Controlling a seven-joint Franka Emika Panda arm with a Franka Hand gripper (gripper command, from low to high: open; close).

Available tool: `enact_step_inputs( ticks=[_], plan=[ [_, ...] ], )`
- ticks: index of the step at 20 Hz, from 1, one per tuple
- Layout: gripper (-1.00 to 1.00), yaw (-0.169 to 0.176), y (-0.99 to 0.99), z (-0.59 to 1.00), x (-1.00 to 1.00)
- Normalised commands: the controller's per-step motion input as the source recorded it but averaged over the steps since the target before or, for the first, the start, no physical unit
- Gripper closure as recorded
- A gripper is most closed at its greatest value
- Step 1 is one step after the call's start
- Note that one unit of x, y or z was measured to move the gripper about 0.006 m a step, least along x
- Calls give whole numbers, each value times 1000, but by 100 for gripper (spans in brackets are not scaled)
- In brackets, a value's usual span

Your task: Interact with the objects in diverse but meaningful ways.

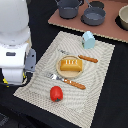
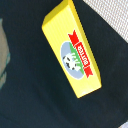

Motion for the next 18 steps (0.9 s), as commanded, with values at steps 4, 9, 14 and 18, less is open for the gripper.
enact_step_inputs(
  ticks=[4,9,14,18],
  plan=[
    [-100,93,-1,-412,-791],
    [-100,89,-77,-355,-602],
    [-100,77,-131,-381,-502],
    [-100,33,-99,-276,-161]
  ],
)
